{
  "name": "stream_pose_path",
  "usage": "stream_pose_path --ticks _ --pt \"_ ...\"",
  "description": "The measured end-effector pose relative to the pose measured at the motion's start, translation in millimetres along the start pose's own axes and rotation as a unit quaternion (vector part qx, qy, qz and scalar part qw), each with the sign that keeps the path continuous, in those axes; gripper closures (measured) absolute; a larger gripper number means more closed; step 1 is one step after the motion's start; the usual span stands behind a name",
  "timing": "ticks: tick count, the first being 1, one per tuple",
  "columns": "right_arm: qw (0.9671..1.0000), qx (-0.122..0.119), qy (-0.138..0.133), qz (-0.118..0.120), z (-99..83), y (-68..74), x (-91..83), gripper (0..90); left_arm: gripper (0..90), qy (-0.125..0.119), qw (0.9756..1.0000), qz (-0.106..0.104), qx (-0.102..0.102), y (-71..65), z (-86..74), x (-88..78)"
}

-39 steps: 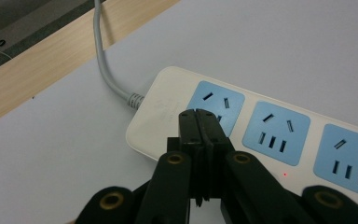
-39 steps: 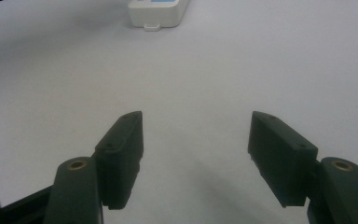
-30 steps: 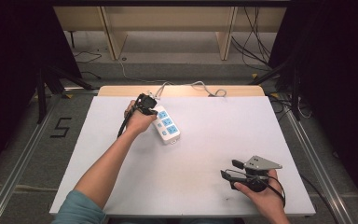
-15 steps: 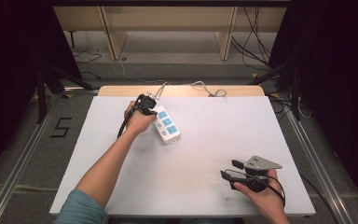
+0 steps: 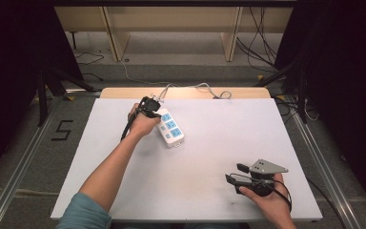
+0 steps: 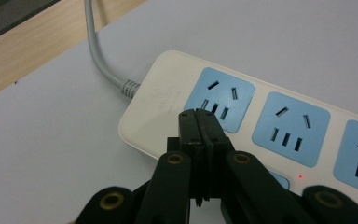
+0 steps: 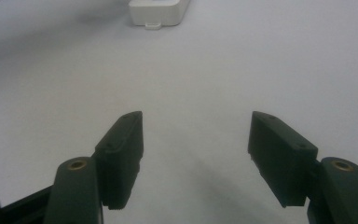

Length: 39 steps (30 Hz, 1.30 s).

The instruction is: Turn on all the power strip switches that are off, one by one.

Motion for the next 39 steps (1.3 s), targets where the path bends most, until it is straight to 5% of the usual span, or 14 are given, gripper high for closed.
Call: stream_pose_path --ticks 10,17,39 --pt "1.0000 0.000 0.000 0.000 0.1 0.1 0.1 36.7 89.7 0.006 1.0000 -0.004 -0.001 0.7 -0.3 1.5" --pt "1.0000 -0.001 0.000 0.000 0.0 -0.1 0.1 36.7 89.8 0.019 0.9996 0.004 0.021 -0.6 0.8 2.2" --pt "1.0000 -0.004 0.001 0.000 0.3 0.0 -0.1 36.7 90.0 0.040 0.9990 0.008 0.020 -1.4 1.6 3.8"
Point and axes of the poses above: each handheld gripper's, and its own axes: x roughly forward along the jaws, z roughly out of its top, y roughly to its left, the point moved 10 cm from there along x, roughly forward along the jaws, and after that the axes turned 12 degrees about z, right-handed, at the moved point
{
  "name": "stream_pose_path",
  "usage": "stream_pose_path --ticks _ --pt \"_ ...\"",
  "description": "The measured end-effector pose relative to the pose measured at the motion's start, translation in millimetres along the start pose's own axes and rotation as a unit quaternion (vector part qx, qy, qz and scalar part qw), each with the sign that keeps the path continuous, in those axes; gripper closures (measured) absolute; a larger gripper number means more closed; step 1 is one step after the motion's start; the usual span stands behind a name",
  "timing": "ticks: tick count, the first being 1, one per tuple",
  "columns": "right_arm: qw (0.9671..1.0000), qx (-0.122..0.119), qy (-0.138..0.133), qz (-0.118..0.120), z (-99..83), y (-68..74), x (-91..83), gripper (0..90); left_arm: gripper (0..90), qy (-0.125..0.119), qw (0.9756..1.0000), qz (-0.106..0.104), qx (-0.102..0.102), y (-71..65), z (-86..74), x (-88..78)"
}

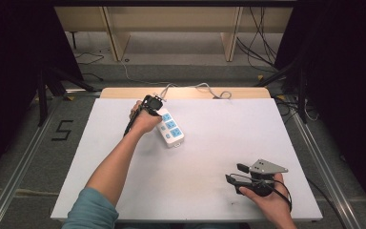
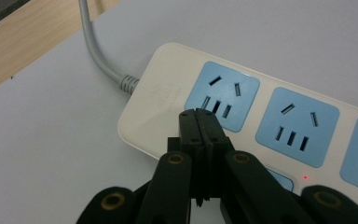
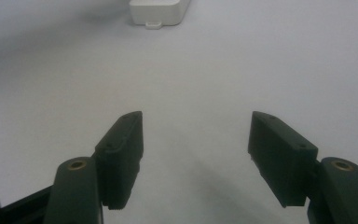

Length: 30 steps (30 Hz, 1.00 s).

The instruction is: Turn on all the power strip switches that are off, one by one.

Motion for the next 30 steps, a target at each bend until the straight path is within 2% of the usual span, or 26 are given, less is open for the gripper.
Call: stream_pose_path --ticks 10,12,16,20,24,26,30 --pt "1.0000 -0.001 -0.001 0.000 0.2 0.0 -0.1 36.7 90.0 -0.002 1.0000 -0.003 -0.006 -0.4 -0.4 0.4" --pt "1.0000 0.001 0.000 -0.001 0.1 -0.3 -0.3 36.7 90.0 -0.002 0.9997 -0.012 -0.020 0.7 -0.6 0.4" --pt "1.0000 0.000 -0.003 -0.002 0.7 -0.6 -0.7 36.7 89.9 -0.009 0.9993 -0.025 -0.026 2.8 0.3 -1.7" --pt "1.0000 0.000 -0.004 -0.007 1.4 -2.4 -2.1 36.7 90.0 -0.020 0.9983 -0.030 -0.044 5.2 2.3 -4.0" --pt "1.0000 0.002 -0.003 -0.006 0.7 -2.4 -1.9 36.7 89.9 -0.027 0.9987 -0.023 -0.036 6.1 5.5 -8.1" --pt "1.0000 0.001 -0.003 -0.006 0.8 -2.3 -1.9 36.6 89.9 -0.022 0.9992 -0.018 -0.026 6.2 3.9 -8.7" --pt "1.0000 0.000 -0.003 -0.005 0.9 -2.1 -1.9 36.7 89.9 -0.020 0.9994 -0.015 -0.022 5.8 2.4 -9.7"
Point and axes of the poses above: each handheld gripper's, and its own axes: x roughly forward along the jaws, z roughly out of its top, y roughly to its left, the point moved 10 cm from there along x, roughly forward along the jaws, and after that the axes turned 12 degrees about z, right-handed, at the moved point
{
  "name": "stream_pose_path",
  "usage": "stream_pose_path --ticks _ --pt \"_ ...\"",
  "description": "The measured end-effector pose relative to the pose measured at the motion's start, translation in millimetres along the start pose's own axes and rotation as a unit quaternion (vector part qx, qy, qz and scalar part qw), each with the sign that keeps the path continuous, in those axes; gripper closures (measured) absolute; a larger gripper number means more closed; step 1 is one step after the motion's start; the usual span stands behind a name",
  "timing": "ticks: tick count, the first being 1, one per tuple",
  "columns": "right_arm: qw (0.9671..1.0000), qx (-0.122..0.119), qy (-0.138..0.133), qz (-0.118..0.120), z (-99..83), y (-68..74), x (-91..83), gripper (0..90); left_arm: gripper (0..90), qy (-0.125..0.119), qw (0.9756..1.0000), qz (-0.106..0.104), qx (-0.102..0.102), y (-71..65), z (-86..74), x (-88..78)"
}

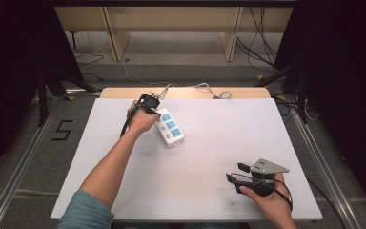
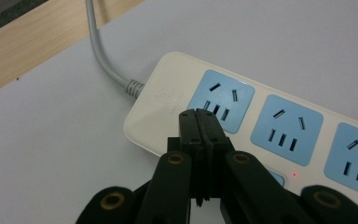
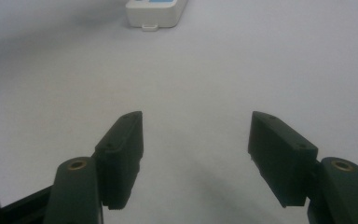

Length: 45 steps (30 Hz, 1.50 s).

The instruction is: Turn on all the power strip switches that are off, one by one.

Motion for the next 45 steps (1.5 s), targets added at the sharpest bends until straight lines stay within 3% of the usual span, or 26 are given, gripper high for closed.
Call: stream_pose_path --ticks 21,45 --pt "1.0000 0.002 0.002 0.001 -0.5 0.6 1.1 36.7 89.9 -0.003 0.9996 0.007 0.029 -4.3 0.6 -9.3" --pt "1.0000 0.002 0.003 0.002 -0.8 0.9 1.5 36.7 89.9 -0.001 0.9994 -0.002 0.035 -13.8 -0.2 -14.9"
Point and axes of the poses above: each handheld gripper's, and its own axes: x roughly forward along the jaws, z roughly out of its top, y roughly to its left, the point moved 10 cm from there along x, roughly forward along the jaws, and after that the axes turned 12 degrees about z, right-handed, at the moved point
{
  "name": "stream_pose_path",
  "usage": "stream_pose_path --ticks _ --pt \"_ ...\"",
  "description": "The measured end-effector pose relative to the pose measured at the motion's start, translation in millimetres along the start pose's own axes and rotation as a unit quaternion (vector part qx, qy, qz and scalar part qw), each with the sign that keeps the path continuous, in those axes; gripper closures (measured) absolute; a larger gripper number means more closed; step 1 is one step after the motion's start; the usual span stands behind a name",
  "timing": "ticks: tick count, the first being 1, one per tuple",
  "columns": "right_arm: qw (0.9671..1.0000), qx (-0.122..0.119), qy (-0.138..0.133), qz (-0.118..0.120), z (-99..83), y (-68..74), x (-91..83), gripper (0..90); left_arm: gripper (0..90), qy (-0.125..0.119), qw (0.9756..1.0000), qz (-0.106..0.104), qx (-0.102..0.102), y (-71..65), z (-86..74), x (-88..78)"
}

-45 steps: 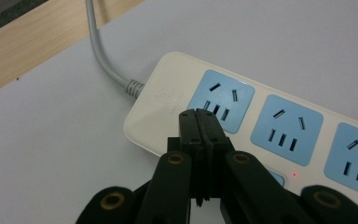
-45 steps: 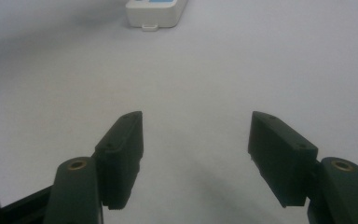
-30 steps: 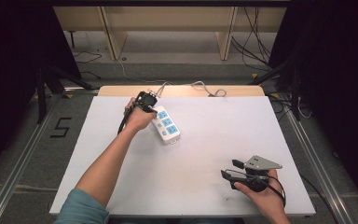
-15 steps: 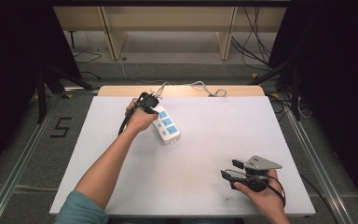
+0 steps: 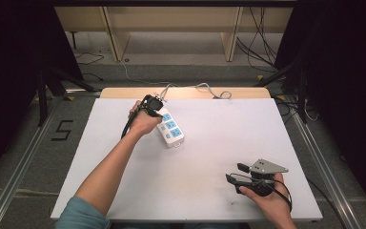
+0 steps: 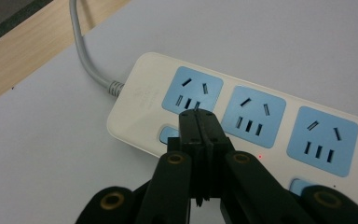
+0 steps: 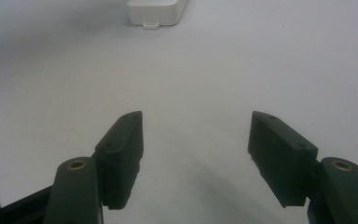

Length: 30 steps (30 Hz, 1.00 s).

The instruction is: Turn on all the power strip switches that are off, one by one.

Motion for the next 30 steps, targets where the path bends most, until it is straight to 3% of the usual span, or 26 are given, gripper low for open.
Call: stream_pose_path --ticks 16,30 --pt "1.0000 0.000 0.001 0.000 -0.1 0.3 0.0 36.7 89.8 0.002 1.0000 -0.009 -0.002 -6.2 -4.2 -2.9" --pt "1.0000 0.000 0.000 0.001 0.0 0.6 0.1 36.7 89.9 0.003 0.9999 -0.014 0.009 -11.7 -4.8 -9.5"
Point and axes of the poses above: each handheld gripper's, and its own axes: x roughly forward along the jaws, z roughly out of its top, y roughly to its left, the point moved 10 cm from there along x, roughly forward along the jaws, and after that the axes turned 12 degrees about z, right-handed, at the moved point
